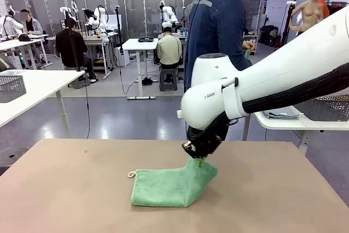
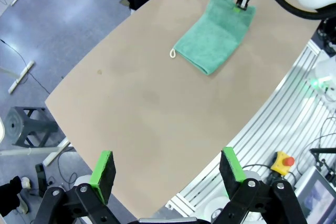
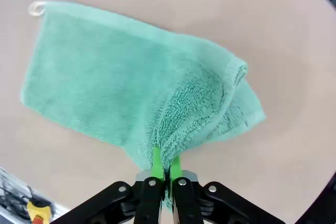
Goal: Fold the towels and place them in the basket.
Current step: When a person lays out a Towel with hook on the table, fold it in half twice.
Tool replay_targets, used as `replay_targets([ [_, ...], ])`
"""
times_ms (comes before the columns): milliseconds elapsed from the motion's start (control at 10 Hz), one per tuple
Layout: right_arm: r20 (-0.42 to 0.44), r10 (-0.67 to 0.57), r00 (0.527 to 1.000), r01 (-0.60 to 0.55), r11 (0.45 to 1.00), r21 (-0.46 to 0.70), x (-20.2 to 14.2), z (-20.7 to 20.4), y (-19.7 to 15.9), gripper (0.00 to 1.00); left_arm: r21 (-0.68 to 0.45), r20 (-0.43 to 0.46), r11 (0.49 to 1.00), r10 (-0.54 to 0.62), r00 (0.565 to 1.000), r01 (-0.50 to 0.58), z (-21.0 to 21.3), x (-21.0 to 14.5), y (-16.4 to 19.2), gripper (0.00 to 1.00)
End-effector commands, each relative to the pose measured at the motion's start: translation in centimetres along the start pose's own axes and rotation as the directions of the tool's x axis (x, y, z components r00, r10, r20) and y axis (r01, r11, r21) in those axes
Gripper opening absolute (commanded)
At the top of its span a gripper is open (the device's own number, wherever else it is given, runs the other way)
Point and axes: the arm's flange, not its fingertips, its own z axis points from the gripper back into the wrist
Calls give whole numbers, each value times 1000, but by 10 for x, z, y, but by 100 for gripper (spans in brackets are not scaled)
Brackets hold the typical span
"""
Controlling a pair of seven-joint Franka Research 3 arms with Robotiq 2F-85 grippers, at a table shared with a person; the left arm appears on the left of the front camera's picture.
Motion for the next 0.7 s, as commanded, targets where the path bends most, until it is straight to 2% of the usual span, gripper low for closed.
replay_targets([
  [0, -11, 103, 995, -102, 990, 99, 19, -5, 23, 0, 14, -2, 1000, 13, 1000, -13, 1, 1, 0, 100],
  [200, -6, 114, 993, -111, 981, 162, 37, -12, 49, 0, 14, -2, 1000, 13, 1000, -13, 1, 1, 0, 100],
  [600, -58, 108, 992, -95, 976, 197, 65, -43, 90, 0, 14, -2, 1000, 13, 1000, -13, 1, 1, 0, 100],
])
